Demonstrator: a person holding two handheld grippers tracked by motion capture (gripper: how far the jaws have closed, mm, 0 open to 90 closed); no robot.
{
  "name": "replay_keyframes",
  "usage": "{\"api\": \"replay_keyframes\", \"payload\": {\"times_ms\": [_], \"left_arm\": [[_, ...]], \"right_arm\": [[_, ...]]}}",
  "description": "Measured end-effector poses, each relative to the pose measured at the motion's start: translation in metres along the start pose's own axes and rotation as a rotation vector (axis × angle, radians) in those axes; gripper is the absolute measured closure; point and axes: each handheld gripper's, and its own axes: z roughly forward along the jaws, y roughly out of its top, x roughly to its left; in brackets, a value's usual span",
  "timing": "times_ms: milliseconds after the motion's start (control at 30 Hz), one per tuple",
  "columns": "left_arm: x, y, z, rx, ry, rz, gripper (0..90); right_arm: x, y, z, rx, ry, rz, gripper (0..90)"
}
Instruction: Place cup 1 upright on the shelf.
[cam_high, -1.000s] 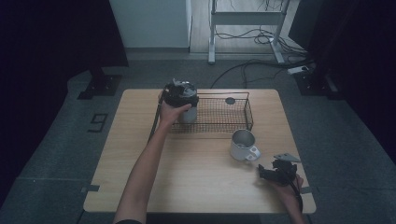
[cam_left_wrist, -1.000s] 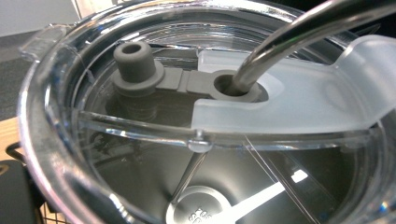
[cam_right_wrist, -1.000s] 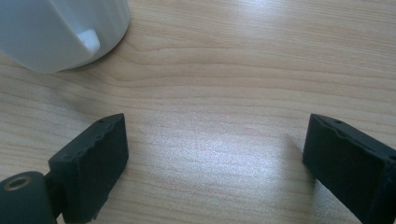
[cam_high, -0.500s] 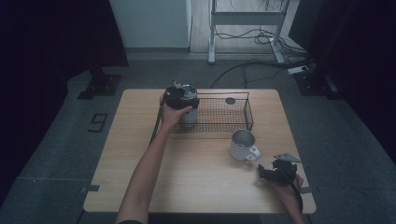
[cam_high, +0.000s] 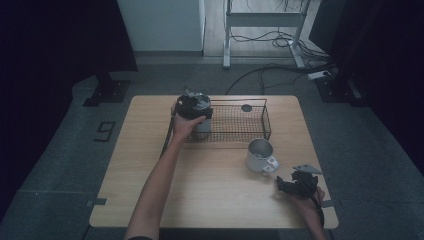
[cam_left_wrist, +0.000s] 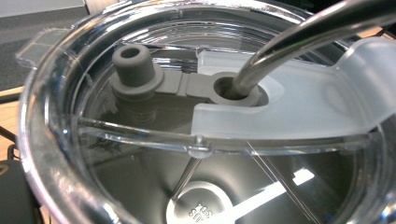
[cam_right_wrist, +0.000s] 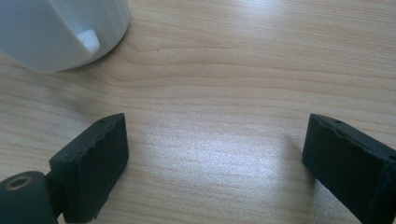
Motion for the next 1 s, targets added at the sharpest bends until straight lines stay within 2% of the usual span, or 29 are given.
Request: {"api": "replay_keyframes", "payload": {"times_ms": [400, 567, 700, 1000], "left_arm": [[-0.001, -0.005, -0.003, 0.007, -0.006, 0.0, 3.7], [-0.004, -0.006, -0.005, 0.009, 0.004, 0.003, 2.7], [-0.007, -0.002, -0.013, -0.031, 0.006, -0.019, 0.0], [-0.007, -0.002, -0.025, -0.039, -0.006, -0.01, 0.0]], "right_arm": [[0.0, 0.0, 0.0, 0.0, 0.0, 0.0, 7.1], [0.0, 0.0, 0.0, -0.001, -0.001, 0.001, 7.3], [0.0, 0.0, 0.0, -0.001, -0.002, 0.001, 7.3], [0.0, 0.0, 0.0, -0.002, -0.002, 0.001, 7.3]]}}
